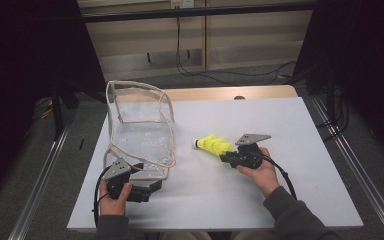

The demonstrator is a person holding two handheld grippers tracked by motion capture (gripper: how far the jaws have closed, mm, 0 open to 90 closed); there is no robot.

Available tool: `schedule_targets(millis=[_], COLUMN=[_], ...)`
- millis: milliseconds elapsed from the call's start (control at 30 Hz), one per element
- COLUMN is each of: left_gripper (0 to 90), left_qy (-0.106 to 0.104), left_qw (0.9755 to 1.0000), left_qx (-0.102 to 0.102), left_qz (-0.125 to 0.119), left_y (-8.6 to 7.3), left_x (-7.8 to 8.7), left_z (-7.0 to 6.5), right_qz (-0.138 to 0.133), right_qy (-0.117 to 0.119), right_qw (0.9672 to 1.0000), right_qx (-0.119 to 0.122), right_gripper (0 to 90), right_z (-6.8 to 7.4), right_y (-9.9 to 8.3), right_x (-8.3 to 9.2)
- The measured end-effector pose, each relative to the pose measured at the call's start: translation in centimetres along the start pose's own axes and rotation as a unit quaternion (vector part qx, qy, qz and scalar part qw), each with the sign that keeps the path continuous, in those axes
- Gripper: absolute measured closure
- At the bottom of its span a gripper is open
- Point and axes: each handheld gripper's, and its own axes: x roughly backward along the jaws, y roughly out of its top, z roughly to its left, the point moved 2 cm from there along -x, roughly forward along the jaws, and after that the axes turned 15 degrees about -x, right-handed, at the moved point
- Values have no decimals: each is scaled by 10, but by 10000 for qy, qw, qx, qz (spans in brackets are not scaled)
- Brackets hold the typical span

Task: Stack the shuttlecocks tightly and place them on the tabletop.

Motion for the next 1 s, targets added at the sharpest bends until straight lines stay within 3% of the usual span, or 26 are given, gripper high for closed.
schedule_targets(millis=[233,467,1000], left_gripper=[19,19,19], left_qy=[12,6,-20], left_qw=[10000,10000,10000], left_qx=[-3,-6,6], left_qz=[5,-6,-18], left_y=[0,0,0], left_x=[0,0,0], left_z=[0,0,0], right_qz=[-44,-103,-24], right_qy=[-111,-191,-308], right_qw=[9999,9996,9992], right_qx=[-48,-166,-238], right_gripper=[590,474,321], right_z=[0,0,10], right_y=[0,0,7], right_x=[-1,-7,-28])
